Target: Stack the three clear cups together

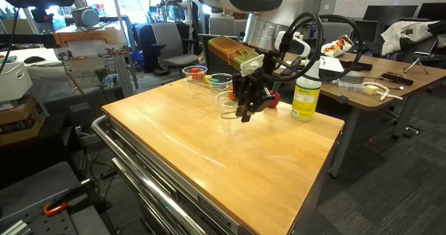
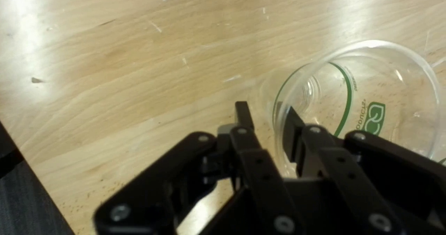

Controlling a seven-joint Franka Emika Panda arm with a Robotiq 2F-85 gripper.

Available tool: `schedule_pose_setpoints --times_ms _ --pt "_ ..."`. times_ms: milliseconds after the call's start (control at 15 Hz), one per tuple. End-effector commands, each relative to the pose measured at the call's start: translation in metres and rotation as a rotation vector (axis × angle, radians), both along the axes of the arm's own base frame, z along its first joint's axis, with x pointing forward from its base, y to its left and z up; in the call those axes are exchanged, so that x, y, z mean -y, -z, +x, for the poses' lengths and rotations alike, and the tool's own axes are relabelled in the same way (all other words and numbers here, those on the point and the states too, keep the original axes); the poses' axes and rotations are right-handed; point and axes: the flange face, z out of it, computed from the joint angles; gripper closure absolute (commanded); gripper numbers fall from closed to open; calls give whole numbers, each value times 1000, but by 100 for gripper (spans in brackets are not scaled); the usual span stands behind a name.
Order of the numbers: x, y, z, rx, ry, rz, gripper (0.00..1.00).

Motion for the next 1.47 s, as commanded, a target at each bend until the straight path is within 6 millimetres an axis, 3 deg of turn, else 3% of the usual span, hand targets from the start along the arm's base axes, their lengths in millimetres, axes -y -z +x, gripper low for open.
schedule_pose_setpoints --times_ms 0,400,667,933,1067,1400 --pt "1 -12 -2 22 48 21 100" --pt "11 -37 -12 29 130 25 98" --pt "-2 -98 -9 90 148 88 99" --pt "-37 -148 15 181 120 137 99" --pt "-57 -158 31 212 101 140 99" --pt "-96 -136 67 178 56 134 99"
